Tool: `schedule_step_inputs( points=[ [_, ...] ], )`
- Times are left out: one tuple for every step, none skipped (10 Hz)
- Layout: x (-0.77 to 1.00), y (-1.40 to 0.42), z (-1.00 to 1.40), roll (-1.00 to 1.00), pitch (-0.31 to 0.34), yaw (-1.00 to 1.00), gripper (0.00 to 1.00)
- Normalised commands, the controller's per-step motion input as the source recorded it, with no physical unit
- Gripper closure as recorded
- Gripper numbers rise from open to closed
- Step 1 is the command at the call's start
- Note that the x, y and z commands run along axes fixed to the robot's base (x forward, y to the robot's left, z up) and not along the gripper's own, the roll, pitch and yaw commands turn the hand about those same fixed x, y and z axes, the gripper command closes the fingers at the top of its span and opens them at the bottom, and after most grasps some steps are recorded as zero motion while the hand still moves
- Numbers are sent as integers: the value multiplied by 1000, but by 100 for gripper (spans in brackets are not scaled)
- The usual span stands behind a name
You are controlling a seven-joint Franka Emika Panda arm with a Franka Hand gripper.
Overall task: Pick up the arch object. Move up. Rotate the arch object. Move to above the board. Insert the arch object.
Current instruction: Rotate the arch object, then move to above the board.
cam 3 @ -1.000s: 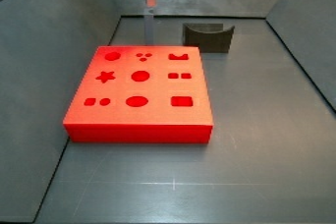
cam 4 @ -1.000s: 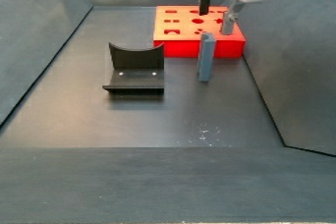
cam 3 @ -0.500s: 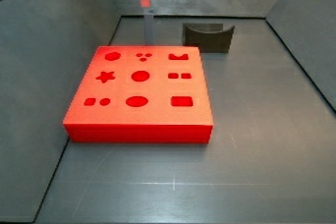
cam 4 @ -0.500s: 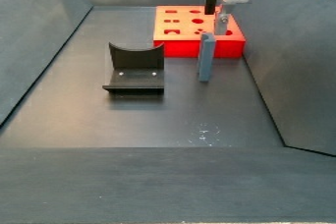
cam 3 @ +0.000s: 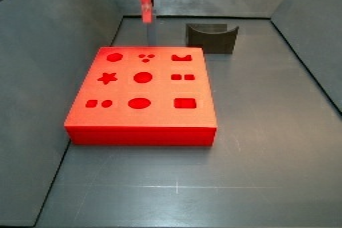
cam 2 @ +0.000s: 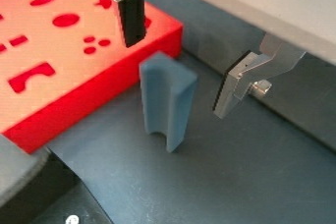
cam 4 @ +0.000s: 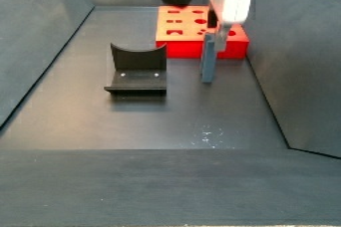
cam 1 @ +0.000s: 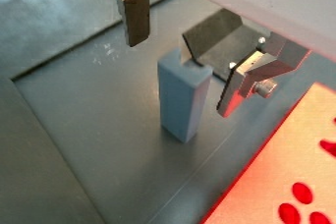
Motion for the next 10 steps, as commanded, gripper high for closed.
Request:
schedule_step_inputs(
  points=[
    [16,24,-757,30,-33,-52,0],
    [22,24,-563,38,-38,-44,0],
    [23,22,-374,45,-31,-39,0],
    [30,22,-240,52,-28,-39,0],
    [0,0,0,57,-24,-39,100],
    [84,-77,1000,-262,-38,-53,100],
    [83,-77,1000,-262,-36,-53,100],
    [69,-67,1000,-267,12,-29,100],
    [67,-63,1000,-268,21,-26,100],
    [62,-56,1000,-266,38,-34,100]
  ],
)
